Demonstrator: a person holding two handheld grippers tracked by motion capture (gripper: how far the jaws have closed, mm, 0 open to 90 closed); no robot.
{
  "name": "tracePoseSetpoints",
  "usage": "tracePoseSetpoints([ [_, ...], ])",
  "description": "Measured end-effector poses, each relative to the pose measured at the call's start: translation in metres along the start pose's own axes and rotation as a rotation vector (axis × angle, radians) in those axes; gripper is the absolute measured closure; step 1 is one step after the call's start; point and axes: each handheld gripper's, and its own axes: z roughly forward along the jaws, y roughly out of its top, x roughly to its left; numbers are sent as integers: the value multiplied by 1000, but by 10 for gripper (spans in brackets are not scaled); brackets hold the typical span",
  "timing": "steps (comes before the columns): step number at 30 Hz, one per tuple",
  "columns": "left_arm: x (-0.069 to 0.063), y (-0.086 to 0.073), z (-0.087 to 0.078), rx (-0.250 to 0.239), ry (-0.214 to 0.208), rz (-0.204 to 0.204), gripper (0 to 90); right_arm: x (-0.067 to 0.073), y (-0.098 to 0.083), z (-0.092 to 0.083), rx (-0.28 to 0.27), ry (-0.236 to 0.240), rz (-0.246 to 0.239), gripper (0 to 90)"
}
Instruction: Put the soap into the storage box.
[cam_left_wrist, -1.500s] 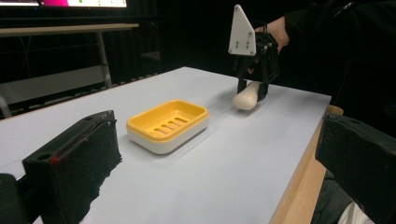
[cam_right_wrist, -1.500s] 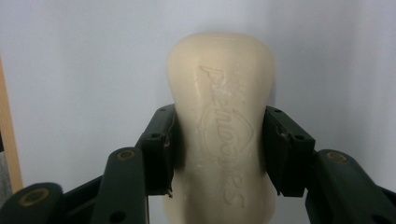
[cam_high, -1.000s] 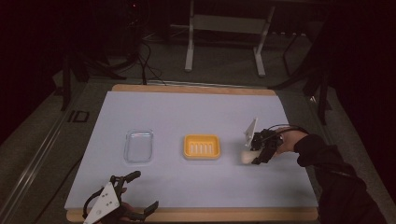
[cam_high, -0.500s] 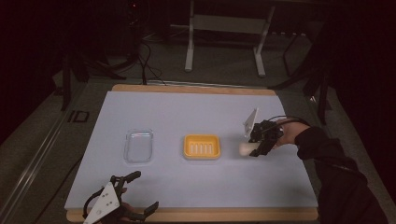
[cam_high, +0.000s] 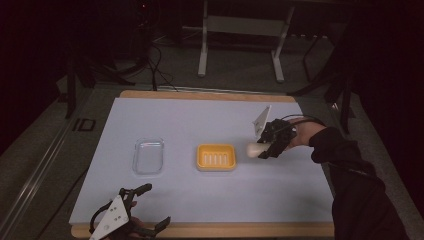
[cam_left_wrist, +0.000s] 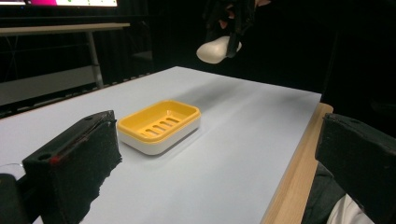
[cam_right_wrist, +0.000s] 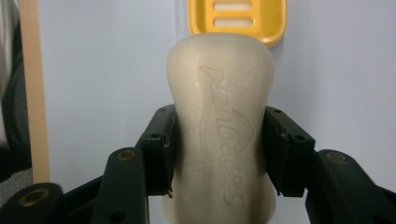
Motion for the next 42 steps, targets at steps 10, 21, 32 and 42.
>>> tracePoseSetpoints([
  [10, 0, 0, 1, 1, -10, 5, 0, -3, 23, -2, -50, -22, -49, 496],
  [21, 0, 1, 1, -1, -17, 6, 0, -6, 46, 1, -117, -34, -95, 496],
  [32, 0, 1, 2, -2, -23, 7, 0, -8, 68, 7, -191, -17, -126, 497],
  [42, 0, 1, 1, -6, -22, 8, 0, -10, 81, 17, -264, -27, -173, 496],
])
